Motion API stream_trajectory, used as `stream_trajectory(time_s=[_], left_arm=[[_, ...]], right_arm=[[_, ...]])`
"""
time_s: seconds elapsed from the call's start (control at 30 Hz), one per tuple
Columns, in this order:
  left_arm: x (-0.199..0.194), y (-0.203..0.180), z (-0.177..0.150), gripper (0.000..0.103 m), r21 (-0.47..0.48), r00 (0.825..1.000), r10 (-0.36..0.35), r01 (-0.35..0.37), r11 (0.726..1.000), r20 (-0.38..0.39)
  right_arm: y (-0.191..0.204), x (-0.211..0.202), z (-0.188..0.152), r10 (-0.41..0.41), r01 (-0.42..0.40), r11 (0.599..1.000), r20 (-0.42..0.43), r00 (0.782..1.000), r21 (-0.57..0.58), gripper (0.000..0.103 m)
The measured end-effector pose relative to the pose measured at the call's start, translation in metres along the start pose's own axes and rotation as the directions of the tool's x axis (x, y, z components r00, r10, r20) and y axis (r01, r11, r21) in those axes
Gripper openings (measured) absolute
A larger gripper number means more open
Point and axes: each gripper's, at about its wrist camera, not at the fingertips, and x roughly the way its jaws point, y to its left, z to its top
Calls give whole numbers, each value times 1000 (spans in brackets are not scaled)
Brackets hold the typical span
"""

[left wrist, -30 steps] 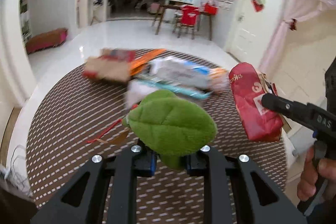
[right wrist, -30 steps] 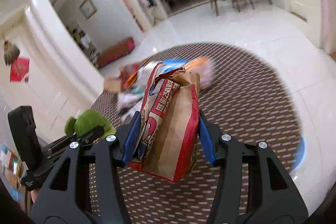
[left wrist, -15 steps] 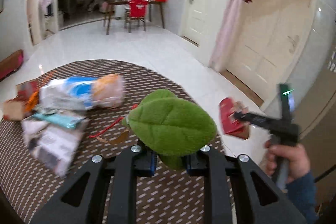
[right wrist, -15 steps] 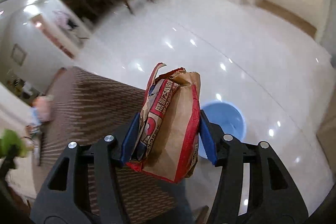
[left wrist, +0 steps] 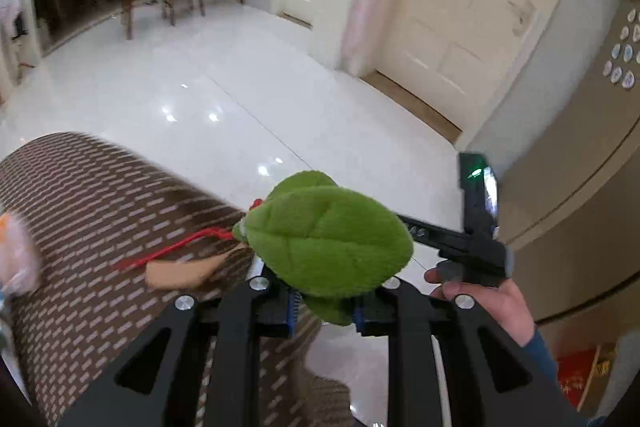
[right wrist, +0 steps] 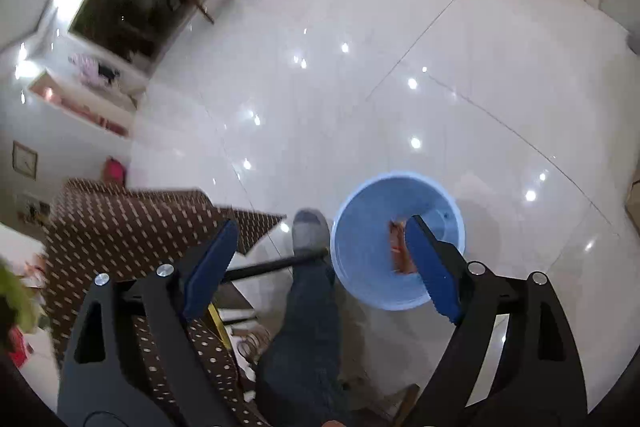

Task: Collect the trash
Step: 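Carry both items to the blue bucket and open both tools over it, then move both open tools back over the trash pile on the table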

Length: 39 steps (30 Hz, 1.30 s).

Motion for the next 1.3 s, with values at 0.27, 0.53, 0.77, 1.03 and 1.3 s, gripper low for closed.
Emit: stream_trajectory(time_s=[0.27,0.53,0.77,1.03,1.3], left_arm=[[89,-25,26,24,27,979,-73,80,996,-191],[107,-24,42,89,18,977,6,-3,1000,-212],[62,-20,28,90,9,993,46,-45,999,-107],[-18,-33,10,90,42,993,90,-93,995,78],[-82,-14,-21,91,9,975,103,-107,994,198]], right_arm=[[-8,-79,28,22,-29,999,179,984,37,88],[2,-117,25,23,-29,999,265,964,21,95],[21,-137,11,-7,12,1000,322,947,-13,97],[72,-158,-18,-32,106,981,405,914,-161,97],[141,-175,-46,40,91,954,420,906,-286,97]])
